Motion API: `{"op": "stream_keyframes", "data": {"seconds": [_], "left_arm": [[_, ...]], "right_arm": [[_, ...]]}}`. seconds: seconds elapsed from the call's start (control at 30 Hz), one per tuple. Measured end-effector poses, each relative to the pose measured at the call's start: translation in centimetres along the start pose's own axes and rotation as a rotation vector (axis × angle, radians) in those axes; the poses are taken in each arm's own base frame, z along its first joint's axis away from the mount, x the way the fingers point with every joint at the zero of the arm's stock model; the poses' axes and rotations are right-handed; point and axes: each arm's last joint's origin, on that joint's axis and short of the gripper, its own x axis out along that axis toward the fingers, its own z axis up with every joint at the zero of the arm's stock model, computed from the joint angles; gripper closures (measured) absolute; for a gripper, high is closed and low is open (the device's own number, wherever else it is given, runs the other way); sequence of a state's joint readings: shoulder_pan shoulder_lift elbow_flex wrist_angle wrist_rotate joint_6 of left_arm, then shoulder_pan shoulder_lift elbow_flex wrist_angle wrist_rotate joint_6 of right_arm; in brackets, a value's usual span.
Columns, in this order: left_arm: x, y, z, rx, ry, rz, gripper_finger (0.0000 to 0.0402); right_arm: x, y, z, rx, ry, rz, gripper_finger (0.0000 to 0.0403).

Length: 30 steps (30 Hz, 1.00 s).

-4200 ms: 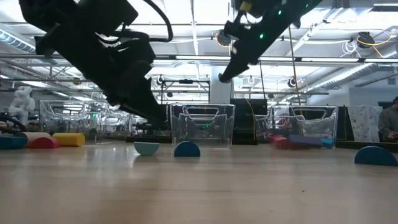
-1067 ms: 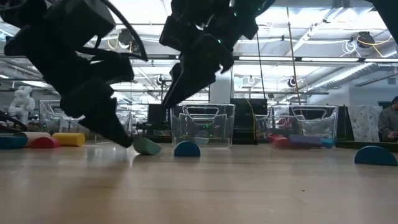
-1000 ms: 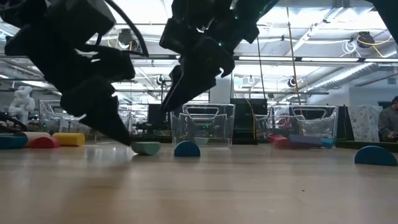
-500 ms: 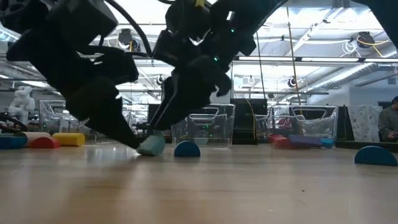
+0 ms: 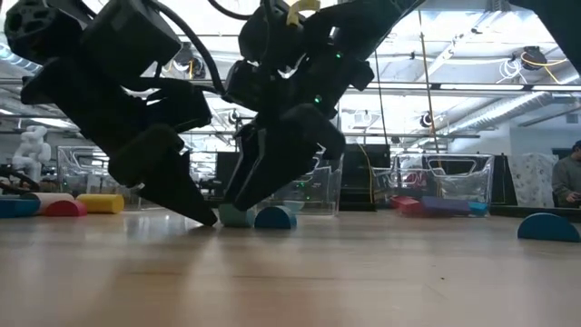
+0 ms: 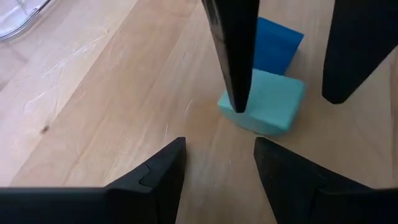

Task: Sort blocks by size
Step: Put the light blue half circle block into the center transparent bin

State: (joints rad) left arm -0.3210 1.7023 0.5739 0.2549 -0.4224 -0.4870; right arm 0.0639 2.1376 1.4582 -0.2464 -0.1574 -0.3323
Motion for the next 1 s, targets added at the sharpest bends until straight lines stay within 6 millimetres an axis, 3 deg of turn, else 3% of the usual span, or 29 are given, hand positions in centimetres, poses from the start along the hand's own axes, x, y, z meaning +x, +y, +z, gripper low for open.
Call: {"op": "stream_keyframes", "data": {"seconds": [0.17, 0.37, 0.7, 1.0], "left_arm": [[0.1, 0.1, 0.1, -0.006, -0.009, 0.000, 0.0206], [0.2, 0.2, 0.4, -0.025, -0.026, -0.002, 0.0206], [0.2, 0.1, 0.8, -0.065, -0.073, -0.003, 0.0206], [0.2, 0.1, 0.7, -0.065, -0.065, 0.001, 0.0206]], "right_arm": [[0.0, -0.2, -0.2, 0.022, 0.019, -0.008, 0.0190], [0.0, -0.4, -0.4, 0.169, 0.050, -0.099, 0.0190], [-0.1, -0.1, -1.2, 0.299, 0.131, -0.084, 0.0190], [-0.1, -0.1, -1.2, 0.308, 0.135, -0.084, 0.0190]]}}
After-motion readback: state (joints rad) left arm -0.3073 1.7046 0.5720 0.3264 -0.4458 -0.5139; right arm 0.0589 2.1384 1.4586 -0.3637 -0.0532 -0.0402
